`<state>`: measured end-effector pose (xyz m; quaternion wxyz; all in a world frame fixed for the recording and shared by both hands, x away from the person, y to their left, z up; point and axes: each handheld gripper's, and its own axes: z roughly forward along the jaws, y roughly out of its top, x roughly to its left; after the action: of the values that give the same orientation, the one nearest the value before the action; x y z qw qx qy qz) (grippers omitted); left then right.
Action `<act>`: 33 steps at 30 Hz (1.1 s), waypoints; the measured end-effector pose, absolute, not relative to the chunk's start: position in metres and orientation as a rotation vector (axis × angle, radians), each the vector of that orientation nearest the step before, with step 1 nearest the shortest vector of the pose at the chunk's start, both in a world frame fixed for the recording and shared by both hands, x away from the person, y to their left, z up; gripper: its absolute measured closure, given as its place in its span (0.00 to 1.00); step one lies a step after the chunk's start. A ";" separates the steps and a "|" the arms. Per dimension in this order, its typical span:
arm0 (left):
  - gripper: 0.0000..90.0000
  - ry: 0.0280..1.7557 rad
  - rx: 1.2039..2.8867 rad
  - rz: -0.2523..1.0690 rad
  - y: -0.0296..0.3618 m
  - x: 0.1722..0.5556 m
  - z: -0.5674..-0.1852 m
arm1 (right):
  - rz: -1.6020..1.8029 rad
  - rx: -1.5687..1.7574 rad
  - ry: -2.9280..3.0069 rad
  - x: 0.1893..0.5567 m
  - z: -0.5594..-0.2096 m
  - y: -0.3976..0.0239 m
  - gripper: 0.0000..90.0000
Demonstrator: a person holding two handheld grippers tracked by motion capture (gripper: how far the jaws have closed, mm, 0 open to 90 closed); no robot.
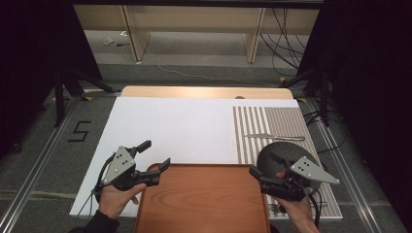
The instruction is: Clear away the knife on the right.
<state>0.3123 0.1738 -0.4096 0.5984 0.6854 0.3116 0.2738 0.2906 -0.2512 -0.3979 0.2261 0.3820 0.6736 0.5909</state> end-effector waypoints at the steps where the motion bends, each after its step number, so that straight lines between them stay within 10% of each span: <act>1: 0.18 0.722 1.591 0.634 0.174 0.312 -0.410 | 1.629 1.054 1.859 0.291 -0.398 -0.251 0.17; 33: 0.19 0.724 1.598 0.634 0.174 0.313 -0.411 | 1.589 1.001 1.957 0.297 -0.377 -0.263 0.16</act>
<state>0.3132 0.1737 -0.4111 0.5958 0.6880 0.3117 0.2730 0.2973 -0.2627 -0.3767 0.2128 0.3607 0.7049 0.5724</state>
